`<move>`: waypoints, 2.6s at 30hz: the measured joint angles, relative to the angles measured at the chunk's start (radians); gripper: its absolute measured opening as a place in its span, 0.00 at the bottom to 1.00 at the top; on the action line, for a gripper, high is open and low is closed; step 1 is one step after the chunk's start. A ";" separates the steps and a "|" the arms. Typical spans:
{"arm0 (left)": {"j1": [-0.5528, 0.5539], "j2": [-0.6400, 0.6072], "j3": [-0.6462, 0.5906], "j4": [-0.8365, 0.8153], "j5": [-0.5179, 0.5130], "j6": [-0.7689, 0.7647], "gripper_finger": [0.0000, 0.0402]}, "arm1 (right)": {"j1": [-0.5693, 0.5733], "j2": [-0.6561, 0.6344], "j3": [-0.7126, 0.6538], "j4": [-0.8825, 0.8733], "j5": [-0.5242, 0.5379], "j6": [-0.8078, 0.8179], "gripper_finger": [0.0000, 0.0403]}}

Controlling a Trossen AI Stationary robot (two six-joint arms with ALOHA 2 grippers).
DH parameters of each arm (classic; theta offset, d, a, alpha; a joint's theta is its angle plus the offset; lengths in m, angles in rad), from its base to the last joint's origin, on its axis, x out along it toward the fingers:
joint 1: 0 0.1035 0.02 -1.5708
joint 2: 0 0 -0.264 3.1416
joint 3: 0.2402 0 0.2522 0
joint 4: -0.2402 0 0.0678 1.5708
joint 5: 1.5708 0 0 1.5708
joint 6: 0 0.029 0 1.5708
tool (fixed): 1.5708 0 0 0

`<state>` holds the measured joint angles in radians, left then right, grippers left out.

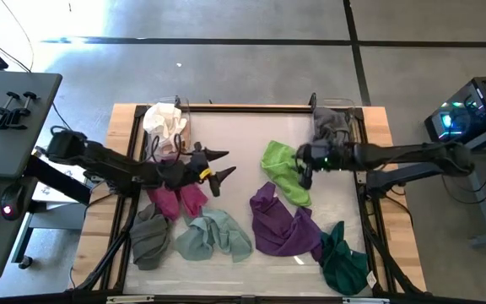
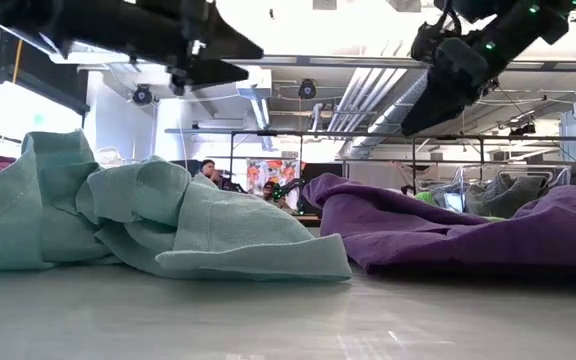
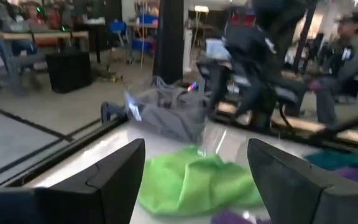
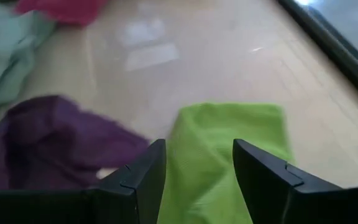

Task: Sort towels by color in basket
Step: Put the green towel into the left transparent bin

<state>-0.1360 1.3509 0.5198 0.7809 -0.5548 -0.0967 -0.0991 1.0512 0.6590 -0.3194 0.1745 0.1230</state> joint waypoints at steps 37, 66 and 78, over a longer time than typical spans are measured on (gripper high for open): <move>-0.111 0.384 0.277 -0.153 -0.173 0.483 0.68 | 0.039 0.631 -0.216 1.090 0.077 0.068 0.04; -0.052 0.587 0.425 -0.117 -0.306 0.458 0.68 | 0.132 0.628 -0.214 1.563 -0.020 0.109 0.02; -0.049 0.587 0.425 -0.152 -0.124 0.412 0.37 | 0.147 0.628 -0.214 1.554 -0.031 0.081 0.02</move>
<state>-0.1847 1.9377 0.9447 0.6294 -0.6789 0.3154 0.0479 1.6794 0.4446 1.2344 0.1440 0.2041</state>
